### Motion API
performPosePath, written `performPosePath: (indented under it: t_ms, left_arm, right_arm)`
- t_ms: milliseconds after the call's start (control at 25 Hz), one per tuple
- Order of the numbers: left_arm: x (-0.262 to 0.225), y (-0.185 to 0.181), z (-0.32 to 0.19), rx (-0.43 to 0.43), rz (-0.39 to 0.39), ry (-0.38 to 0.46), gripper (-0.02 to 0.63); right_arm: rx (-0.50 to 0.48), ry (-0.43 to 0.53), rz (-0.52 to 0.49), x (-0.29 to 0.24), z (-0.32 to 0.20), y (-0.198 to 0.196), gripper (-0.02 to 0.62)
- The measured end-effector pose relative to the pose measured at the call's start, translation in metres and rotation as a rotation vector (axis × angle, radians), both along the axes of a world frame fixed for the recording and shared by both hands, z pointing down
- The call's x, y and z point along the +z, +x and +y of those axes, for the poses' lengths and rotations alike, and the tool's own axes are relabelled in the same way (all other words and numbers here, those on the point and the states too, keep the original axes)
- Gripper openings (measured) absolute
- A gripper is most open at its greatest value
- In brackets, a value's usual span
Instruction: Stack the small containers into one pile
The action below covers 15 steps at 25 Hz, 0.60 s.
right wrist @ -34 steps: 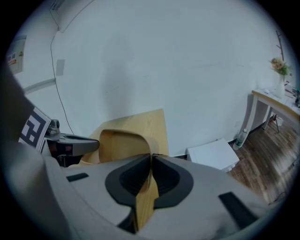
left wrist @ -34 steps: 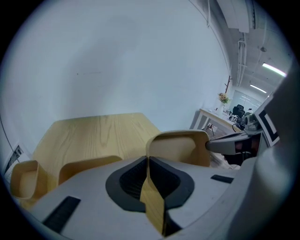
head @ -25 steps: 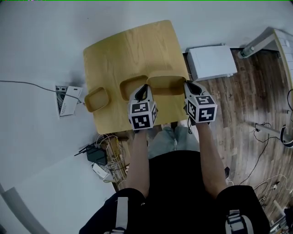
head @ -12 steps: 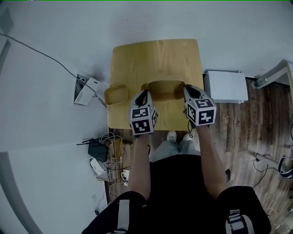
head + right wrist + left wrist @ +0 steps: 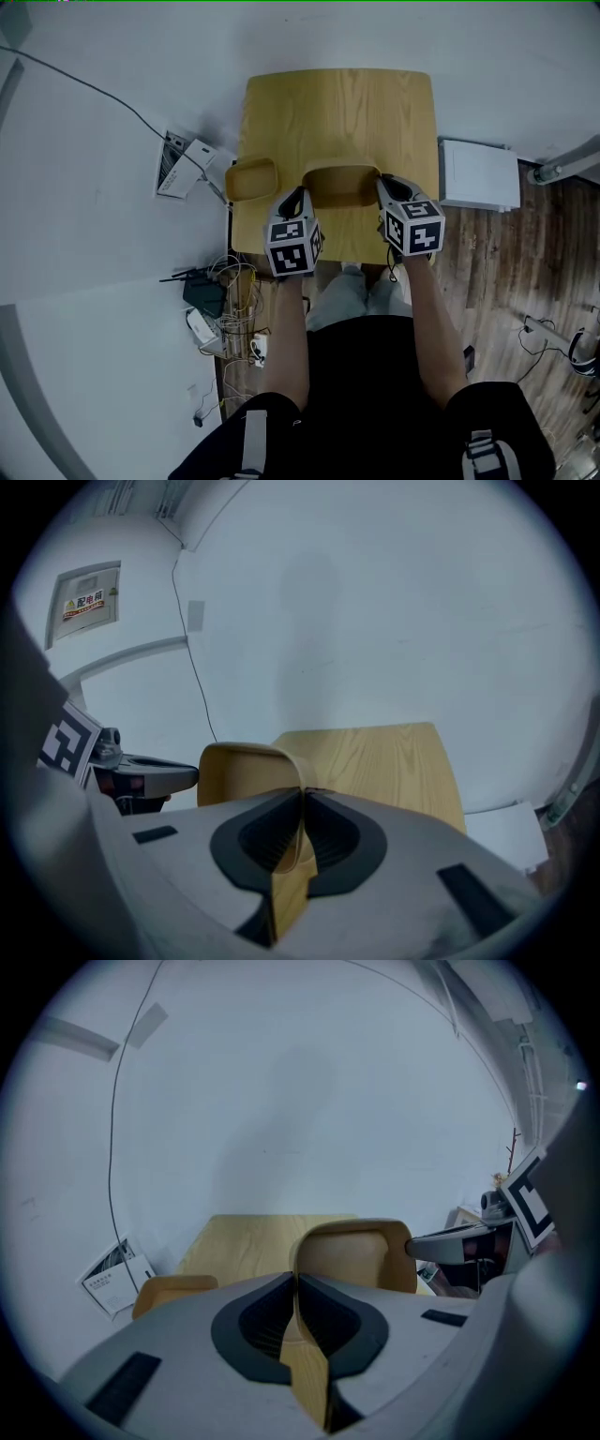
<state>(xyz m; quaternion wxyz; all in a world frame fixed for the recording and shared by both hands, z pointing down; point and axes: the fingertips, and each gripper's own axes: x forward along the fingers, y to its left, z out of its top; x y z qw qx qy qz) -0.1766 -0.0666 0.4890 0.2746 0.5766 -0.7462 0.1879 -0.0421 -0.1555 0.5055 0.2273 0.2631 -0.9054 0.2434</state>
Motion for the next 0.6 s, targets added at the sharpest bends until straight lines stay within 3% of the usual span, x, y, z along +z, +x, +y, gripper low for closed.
performPosePath:
  t_ms: [600]
  left_arm:
    - [0.054, -0.027, -0.006, 0.018, 0.087, -0.101, 0.012]
  right_arm:
    - [0.016, -0.109, 0.070, 0.049, 0.002, -0.022, 0.015]
